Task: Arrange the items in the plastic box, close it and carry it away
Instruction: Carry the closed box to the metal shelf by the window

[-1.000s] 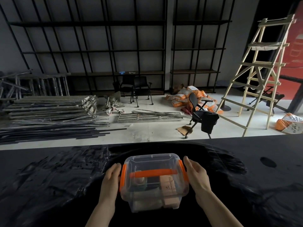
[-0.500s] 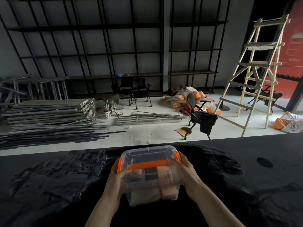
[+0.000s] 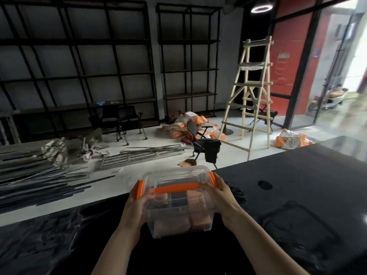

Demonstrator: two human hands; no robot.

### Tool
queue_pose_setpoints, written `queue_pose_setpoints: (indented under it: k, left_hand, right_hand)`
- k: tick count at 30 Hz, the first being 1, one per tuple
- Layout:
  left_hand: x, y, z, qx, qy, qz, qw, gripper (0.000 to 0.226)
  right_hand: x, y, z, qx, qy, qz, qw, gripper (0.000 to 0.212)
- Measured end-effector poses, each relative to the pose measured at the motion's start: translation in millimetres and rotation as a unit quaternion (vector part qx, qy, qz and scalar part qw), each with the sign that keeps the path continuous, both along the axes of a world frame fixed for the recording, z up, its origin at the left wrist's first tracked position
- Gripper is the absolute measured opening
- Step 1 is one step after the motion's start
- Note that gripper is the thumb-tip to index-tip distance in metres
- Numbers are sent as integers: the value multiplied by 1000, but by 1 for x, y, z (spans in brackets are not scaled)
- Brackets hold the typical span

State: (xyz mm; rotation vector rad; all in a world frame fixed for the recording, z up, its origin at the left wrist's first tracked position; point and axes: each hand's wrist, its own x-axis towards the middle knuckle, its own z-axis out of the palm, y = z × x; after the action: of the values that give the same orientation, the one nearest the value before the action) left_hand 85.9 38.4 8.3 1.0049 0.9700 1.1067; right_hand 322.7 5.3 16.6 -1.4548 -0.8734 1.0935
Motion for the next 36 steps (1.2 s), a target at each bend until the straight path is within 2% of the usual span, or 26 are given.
queue_pose_setpoints:
  k: [8, 12, 15, 17, 19, 21, 25, 28, 33, 35, 36]
  left_hand:
    - [147, -18, -10, 20, 7, -215, 976, 54]
    - [219, -66, -14, 10, -3, -322, 947, 88]
    - [263, -114, -16, 11, -15, -405, 914, 93]
    - [291, -152, -18, 18, -11, -451, 892, 98]
    - [318, -193, -22, 31, -20, -481, 876, 96]
    - [344, -235, -30, 41, -26, -509, 859, 94]
    - [378, -321, -66, 49, -28, -570, 820, 104]
    - [401, -383, -110, 63, -17, -605, 794, 96]
    - [420, -492, -185, 68, -16, -625, 778, 102]
    - [419, -533, -207, 56, -14, -629, 776, 96]
    - [419, -553, -216, 55, -6, -634, 771, 90]
  right_hand:
    - [107, -126, 5, 15, -30, -238, 971, 100]
    - [151, -214, 0, 11, -58, -343, 938, 99]
    - [170, -286, -2, 7, -71, -408, 910, 101]
    - [172, -335, 3, -2, -97, -438, 894, 95]
    - [174, -384, 0, 2, -103, -466, 879, 79]
    - [180, -435, -15, -1, -102, -497, 862, 74]
    - [174, -530, -51, 5, -91, -561, 823, 92]
    - [173, -599, -90, 2, -99, -603, 792, 99]
    - [177, -711, -174, 11, -83, -635, 768, 90]
    - [171, -750, -191, 2, -61, -640, 766, 87]
    - [169, -768, -199, -10, -57, -644, 763, 78]
